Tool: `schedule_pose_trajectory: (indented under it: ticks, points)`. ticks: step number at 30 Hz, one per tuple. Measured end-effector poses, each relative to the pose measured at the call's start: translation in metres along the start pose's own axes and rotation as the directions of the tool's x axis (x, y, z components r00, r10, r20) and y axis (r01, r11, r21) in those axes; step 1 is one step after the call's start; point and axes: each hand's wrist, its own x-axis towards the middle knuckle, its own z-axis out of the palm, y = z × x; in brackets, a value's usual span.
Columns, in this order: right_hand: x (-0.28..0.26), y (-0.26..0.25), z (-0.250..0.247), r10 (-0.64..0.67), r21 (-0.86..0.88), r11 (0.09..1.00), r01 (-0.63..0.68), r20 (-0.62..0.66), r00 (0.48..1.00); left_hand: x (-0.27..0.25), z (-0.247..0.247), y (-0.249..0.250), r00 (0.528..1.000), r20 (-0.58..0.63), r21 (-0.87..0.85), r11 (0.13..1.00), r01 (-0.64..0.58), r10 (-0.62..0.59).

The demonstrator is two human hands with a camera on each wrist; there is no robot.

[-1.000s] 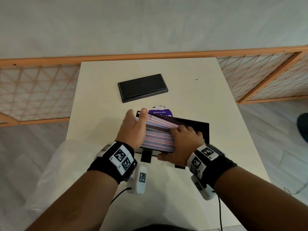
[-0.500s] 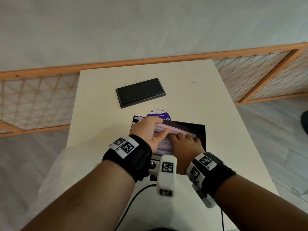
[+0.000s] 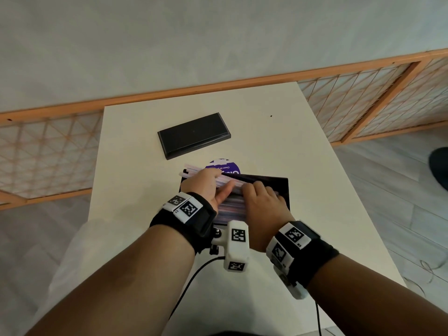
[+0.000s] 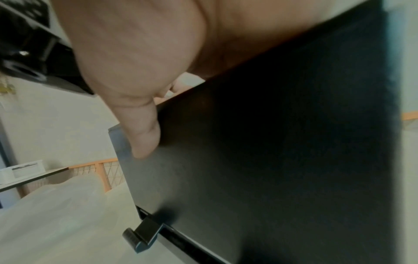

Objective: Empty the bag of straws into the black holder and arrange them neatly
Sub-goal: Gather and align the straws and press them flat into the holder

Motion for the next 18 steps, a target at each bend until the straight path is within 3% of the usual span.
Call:
schedule_pose_trajectory:
  ticks: [6,12,18]
  points:
    - [0.011,-0.005,0.006,0.02,-0.119,0.992,-0.03,-0.086,0.996,-0.005,-0.015,0.001,0.994,0.023,-0.007,0.995,0.104,-0.103]
    - [0.025,-0.003,0.015,0.051,-0.118,0.992,-0.05,0.004,0.999,-0.024,-0.024,0.01,0.97,0.151,0.026,0.982,0.188,-0.19]
    - [0.033,-0.006,0.016,0.093,-0.116,0.99,-0.081,0.095,0.991,-0.047,-0.041,0.028,0.995,0.087,0.301,0.951,-0.071,0.047]
